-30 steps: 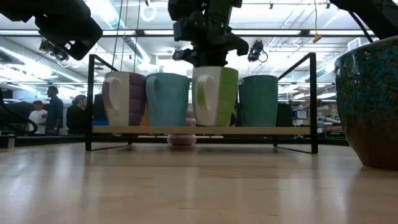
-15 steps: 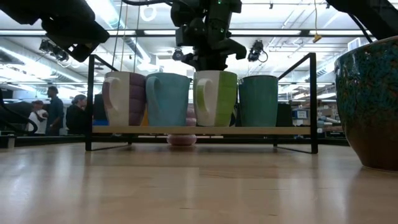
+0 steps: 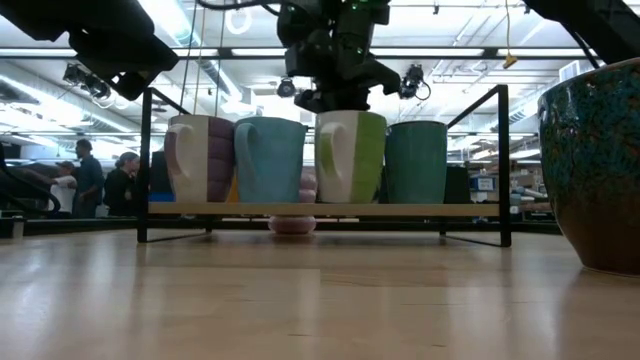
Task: Place coffee mugs
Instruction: Put the green mug on the shelf
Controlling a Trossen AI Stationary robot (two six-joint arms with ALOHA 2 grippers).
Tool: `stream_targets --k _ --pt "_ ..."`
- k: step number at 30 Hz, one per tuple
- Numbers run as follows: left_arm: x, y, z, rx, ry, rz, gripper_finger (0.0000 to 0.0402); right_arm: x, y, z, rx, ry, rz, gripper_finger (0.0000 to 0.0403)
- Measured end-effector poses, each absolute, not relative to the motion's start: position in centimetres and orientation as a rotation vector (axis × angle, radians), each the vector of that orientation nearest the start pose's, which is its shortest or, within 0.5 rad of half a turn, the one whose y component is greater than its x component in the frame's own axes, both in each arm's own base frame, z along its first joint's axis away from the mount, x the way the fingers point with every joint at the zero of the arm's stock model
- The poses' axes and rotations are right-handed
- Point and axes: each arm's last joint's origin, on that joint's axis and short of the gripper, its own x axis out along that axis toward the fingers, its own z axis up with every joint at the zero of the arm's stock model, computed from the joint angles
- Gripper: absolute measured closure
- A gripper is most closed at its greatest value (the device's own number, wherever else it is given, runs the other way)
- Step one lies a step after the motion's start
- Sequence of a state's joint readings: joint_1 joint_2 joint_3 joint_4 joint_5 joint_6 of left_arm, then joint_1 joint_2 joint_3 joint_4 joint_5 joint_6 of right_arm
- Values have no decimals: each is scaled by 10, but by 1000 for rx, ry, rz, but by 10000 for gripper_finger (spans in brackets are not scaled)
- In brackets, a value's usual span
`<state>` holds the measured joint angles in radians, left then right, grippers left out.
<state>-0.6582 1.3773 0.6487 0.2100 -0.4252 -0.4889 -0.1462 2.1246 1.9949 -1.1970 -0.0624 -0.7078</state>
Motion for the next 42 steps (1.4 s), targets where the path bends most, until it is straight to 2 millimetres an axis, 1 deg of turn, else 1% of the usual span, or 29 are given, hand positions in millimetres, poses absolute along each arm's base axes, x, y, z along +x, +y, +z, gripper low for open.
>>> stream_targets --k 7,19,24,33,42 --pt "224 -158 197 -207 491 -112 251 426 -62 253 -457 1289 398 359" --pt "224 -158 197 -209 496 -122 251 429 -62 251 -463 1268 390 356" --pt "224 -158 197 -209 496 -122 251 431 -61 245 -453 1278 399 338" --pt "224 -158 197 -209 496 -122 251 430 -61 246 -438 1279 386 297" --pt "223 -158 197 -208 497 -122 251 428 -58 247 -438 1307 367 285"
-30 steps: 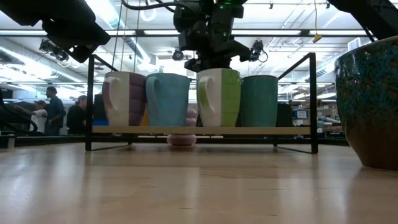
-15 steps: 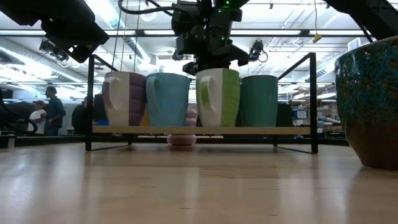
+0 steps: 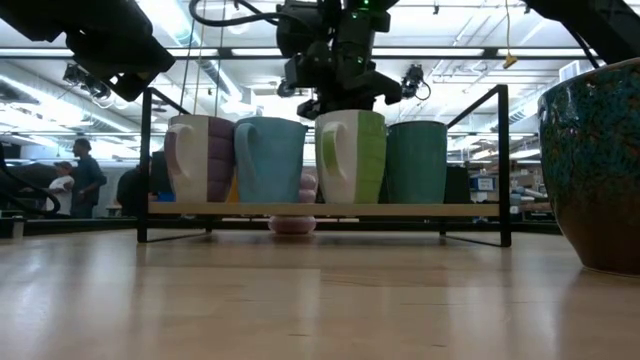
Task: Place coffee mugs
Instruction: Put the green mug on the shelf, then put the brown mug on the shelf
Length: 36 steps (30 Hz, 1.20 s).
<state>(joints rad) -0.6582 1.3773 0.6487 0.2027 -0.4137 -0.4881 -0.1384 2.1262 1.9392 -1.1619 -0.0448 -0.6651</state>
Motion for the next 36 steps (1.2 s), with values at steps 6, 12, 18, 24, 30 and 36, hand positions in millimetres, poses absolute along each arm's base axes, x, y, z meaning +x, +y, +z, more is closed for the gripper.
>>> stream_targets --k 6,12,18,24,30,36 --pt "223 -158 196 -203 505 -120 251 429 -55 248 -463 1313 353 269" --pt "223 -158 196 -200 507 -120 251 429 -54 248 -454 1318 341 248" --pt "223 -158 195 -196 513 -118 251 429 -51 257 -449 1304 339 242" --pt "223 -158 195 -196 514 -118 251 429 -47 277 -431 1285 318 242" --pt "223 -157 195 -195 514 -118 251 425 -43 297 -409 1288 293 242" --pt "223 -157 195 -185 515 -120 251 422 -36 319 -401 1274 237 242"
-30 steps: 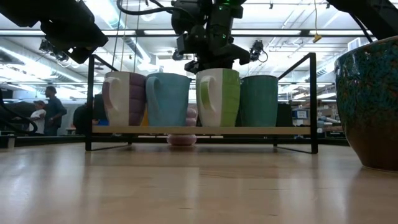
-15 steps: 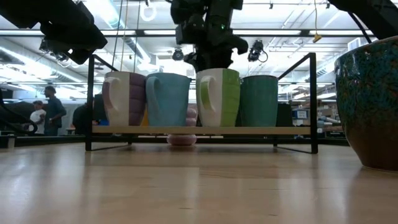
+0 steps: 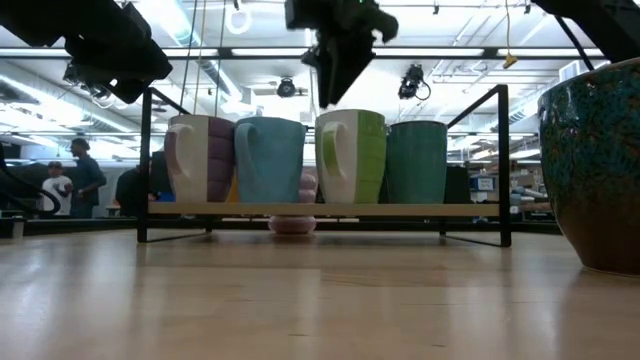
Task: Place coffee mugs
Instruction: Put the brown mug on the shelf
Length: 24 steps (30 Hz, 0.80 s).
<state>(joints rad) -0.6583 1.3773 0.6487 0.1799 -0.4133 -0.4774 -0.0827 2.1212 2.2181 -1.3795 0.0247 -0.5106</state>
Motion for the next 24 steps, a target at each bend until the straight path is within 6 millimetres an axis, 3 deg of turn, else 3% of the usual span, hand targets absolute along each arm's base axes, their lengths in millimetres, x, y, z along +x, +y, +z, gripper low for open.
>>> stream_targets --k 8,12,20,24 --pt "221 -157 192 -159 541 -116 251 416 -17 345 -386 1255 156 242" --pt "220 -155 196 -132 528 -111 251 410 4 355 -378 1246 170 243" --pt "216 -139 218 -121 459 -91 251 380 48 382 -303 1222 177 243" --pt "218 -124 226 -113 432 -50 251 369 68 384 -237 1245 176 243"
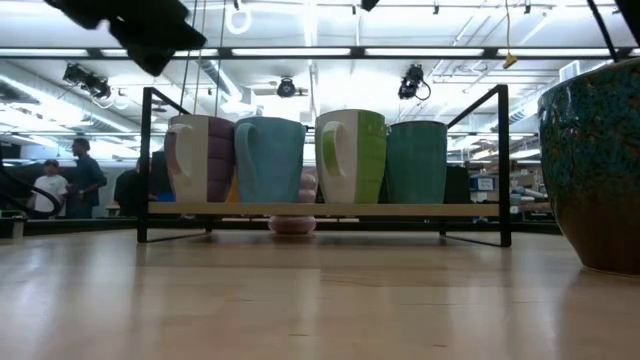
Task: Place coffee mugs
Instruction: Put the brown mug on the shelf
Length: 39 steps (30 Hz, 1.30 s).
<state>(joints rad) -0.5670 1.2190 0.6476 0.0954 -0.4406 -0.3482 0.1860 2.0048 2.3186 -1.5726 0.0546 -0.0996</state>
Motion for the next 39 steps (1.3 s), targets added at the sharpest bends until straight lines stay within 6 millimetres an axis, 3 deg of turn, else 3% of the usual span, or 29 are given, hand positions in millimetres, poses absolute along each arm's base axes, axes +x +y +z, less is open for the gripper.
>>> stream_targets --k 6,16,27,39 --pt "222 -105 227 -105 462 28 251 363 99 373 -163 1296 196 243" --pt "225 -101 227 -29 464 -14 251 336 140 341 -166 1402 97 243" --pt "225 -101 227 18 464 -25 251 305 136 295 -37 1540 50 243" --pt "225 -101 227 22 463 -27 251 295 132 241 -29 1586 110 243"
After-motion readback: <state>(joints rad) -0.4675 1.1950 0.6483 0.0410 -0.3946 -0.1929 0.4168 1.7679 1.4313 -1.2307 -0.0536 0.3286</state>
